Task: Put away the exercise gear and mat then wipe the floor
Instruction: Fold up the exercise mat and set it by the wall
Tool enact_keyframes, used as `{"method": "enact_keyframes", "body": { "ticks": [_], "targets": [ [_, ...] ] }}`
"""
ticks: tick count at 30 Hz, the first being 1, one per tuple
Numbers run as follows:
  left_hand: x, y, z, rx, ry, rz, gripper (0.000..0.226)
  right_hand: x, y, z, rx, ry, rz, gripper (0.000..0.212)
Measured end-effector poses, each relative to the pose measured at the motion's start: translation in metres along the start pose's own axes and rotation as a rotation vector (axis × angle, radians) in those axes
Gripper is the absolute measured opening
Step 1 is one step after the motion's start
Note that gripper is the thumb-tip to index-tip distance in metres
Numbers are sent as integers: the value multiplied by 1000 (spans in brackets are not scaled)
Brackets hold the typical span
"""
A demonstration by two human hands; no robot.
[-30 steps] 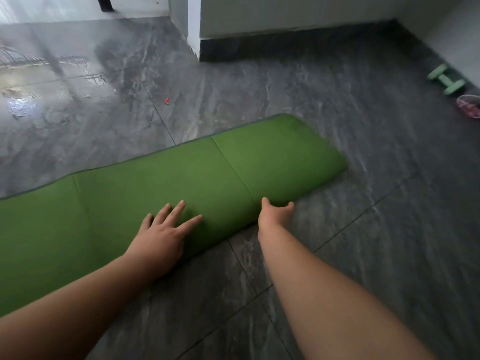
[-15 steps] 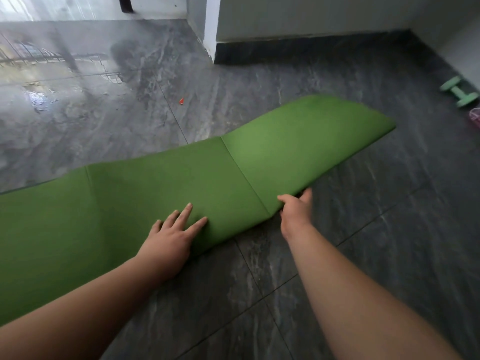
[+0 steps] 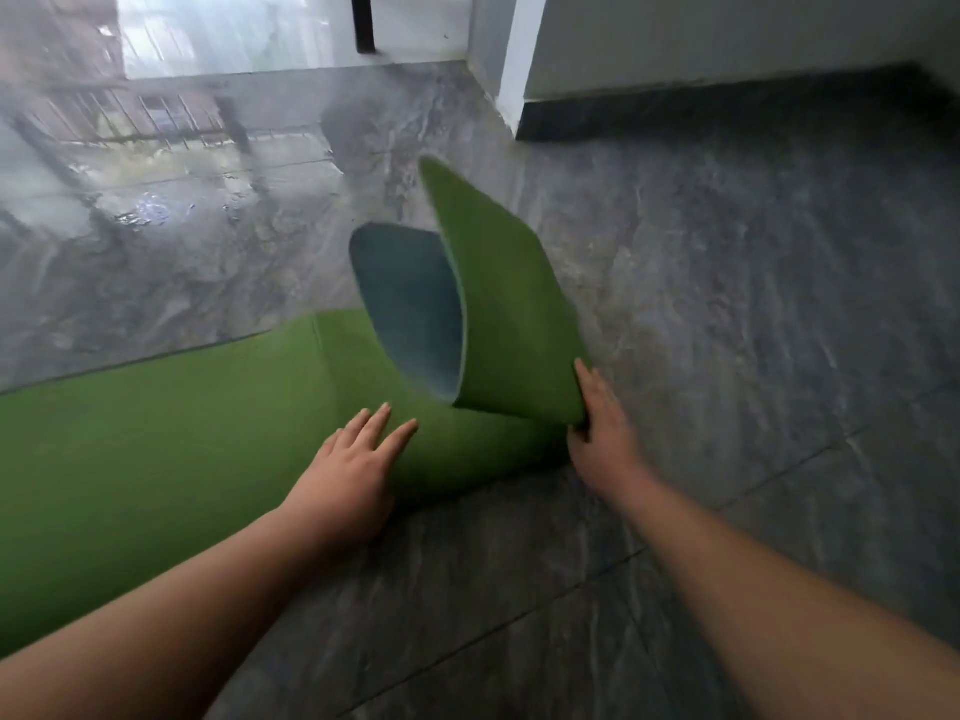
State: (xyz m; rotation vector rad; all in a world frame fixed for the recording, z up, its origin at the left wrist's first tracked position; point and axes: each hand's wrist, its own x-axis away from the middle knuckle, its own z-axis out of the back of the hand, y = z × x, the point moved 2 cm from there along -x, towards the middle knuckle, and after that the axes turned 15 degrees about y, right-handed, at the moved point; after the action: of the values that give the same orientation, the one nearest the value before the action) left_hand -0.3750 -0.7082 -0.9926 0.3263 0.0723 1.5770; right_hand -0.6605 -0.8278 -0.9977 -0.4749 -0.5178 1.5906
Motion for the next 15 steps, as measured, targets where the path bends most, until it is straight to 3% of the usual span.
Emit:
{"method": "enact_keyframes", "body": {
  "ticks": [3,6,11,15],
  "targets": [
    [24,-20,-4,-47,-19,-6,81,22,-17,-16,390,-99,108,93],
    [52,-30,-8,-50,-104,35,81,44,-45,-34,614,-184,296,94],
    [75,-46,-10,-5,-130,39,81,64,-99,-59,658,-265,547,96],
    [87,-58,-7,37,-142,88,81,74,-129,-83,667,-343,555,89]
  ]
}}
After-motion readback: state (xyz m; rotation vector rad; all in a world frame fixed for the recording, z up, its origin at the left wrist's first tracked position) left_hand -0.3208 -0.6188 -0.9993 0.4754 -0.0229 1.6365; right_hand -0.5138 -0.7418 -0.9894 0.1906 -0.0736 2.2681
